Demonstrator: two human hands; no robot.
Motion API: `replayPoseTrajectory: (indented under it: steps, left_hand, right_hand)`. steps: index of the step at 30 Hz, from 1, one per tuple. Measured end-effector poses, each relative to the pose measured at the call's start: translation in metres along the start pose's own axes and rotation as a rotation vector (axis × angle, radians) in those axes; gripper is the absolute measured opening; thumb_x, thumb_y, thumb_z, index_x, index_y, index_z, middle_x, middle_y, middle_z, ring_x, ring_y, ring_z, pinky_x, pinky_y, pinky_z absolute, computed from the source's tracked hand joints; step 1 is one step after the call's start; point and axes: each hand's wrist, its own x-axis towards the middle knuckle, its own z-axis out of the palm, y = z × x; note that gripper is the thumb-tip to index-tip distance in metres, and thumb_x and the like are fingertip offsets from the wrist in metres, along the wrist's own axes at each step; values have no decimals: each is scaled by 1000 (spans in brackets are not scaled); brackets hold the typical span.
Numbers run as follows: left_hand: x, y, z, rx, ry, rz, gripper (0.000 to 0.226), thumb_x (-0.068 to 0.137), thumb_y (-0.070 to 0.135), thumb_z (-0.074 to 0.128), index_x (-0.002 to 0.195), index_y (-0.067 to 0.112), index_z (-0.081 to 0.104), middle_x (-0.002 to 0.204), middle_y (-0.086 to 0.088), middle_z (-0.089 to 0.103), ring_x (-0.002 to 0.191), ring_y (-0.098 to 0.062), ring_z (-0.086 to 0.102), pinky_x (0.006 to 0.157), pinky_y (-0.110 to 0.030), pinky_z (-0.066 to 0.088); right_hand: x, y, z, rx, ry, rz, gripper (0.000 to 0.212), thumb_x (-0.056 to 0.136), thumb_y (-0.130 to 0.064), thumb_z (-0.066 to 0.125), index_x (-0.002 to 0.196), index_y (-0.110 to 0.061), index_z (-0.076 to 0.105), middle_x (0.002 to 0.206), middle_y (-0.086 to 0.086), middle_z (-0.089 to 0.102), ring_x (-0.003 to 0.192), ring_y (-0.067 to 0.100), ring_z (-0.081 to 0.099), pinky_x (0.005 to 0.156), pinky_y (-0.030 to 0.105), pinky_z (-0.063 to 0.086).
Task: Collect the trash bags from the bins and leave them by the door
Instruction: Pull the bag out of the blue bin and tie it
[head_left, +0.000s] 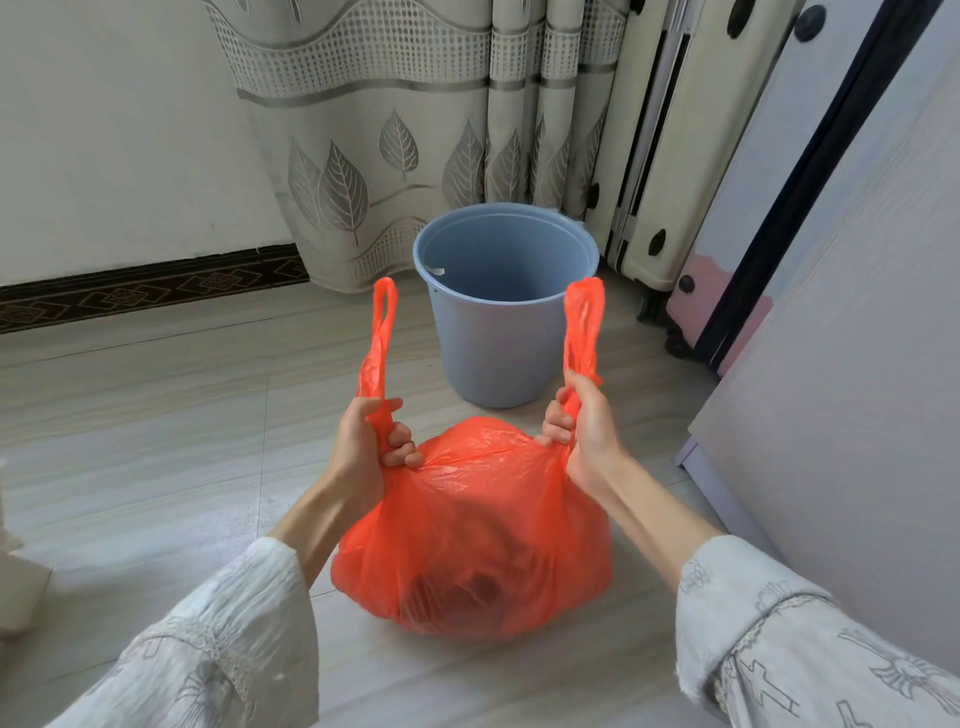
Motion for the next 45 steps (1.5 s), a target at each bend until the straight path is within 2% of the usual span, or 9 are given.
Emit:
replayPoseTrajectory:
  steps: [12, 16, 21, 25, 27, 32, 36, 41, 45]
  left_hand:
    - [-12, 0, 28, 341, -345, 78, 31, 100, 23, 26, 72, 16, 39, 41, 12, 24, 30, -2, 15, 33, -10, 18]
    - [-15, 0, 31, 527, -364, 83, 34, 100, 23, 26, 70, 16, 39, 39, 13, 25, 30, -2, 16, 33, -10, 19]
    - [-20, -10, 33, 937, -410, 137, 35, 98, 11, 29, 66, 17, 41, 32, 11, 26, 28, -1, 20, 33, -11, 20]
    - [-21, -10, 38, 816, -365, 49, 33, 96, 8, 26, 68, 17, 40, 33, 12, 25, 28, -1, 18, 33, -9, 18]
    - [-20, -5, 37, 671, -297, 26, 32, 95, 6, 25, 68, 17, 39, 35, 12, 23, 28, -2, 16, 32, -9, 17]
    - [-20, -3, 34, 780, -269, 93, 32, 97, 14, 30, 67, 16, 41, 35, 11, 24, 27, -3, 18, 32, -10, 20]
    - [-23, -7, 40, 1089, -345, 219, 36, 96, 17, 36, 61, 19, 45, 37, 9, 29, 26, -3, 26, 31, -13, 26]
    - [-23, -5, 39, 979, -380, 152, 37, 97, 22, 36, 62, 17, 48, 34, 11, 26, 29, -2, 22, 34, -14, 25]
    - [-23, -2, 34, 837, -464, 0, 35, 98, 25, 37, 67, 12, 50, 36, 13, 26, 32, -4, 22, 36, -16, 28]
  right_hand:
    - [-8, 14, 6, -630, -69, 7, 25, 97, -13, 31, 76, -15, 44, 44, -5, 27, 21, -1, 20, 26, 9, 13]
    - [-8, 9, 7, -580, -150, 136, 22, 89, -20, 41, 67, -21, 35, 48, -6, 23, 26, 1, 15, 31, 9, 10]
    - [-11, 10, 10, -612, -339, 126, 42, 81, -63, 42, 79, -22, 46, 57, -6, 24, 31, 0, 17, 31, 11, 13]
    - [-11, 10, 9, -627, -371, 67, 22, 89, -29, 44, 71, -18, 48, 55, -6, 25, 33, 1, 18, 33, 15, 12]
    - [-11, 9, 10, -563, -355, 103, 6, 74, -18, 46, 75, -21, 41, 51, -8, 26, 33, 2, 18, 34, 17, 12]
    - [-17, 11, 11, -627, -430, 68, 26, 68, -39, 62, 78, -21, 46, 51, -10, 24, 38, 3, 17, 37, 19, 13]
    - [-16, 10, 15, -600, -299, 65, 50, 79, -67, 45, 66, -20, 53, 52, -6, 24, 33, 3, 18, 35, 15, 14]
    - [-16, 4, 18, -210, -332, 165, 49, 94, -50, 33, 80, -16, 65, 35, -9, 25, 25, 1, 22, 31, 10, 17]
    - [-19, 1, 18, -137, -397, 256, 53, 94, -44, 32, 52, -18, 50, 35, -8, 22, 24, 4, 22, 31, 12, 16]
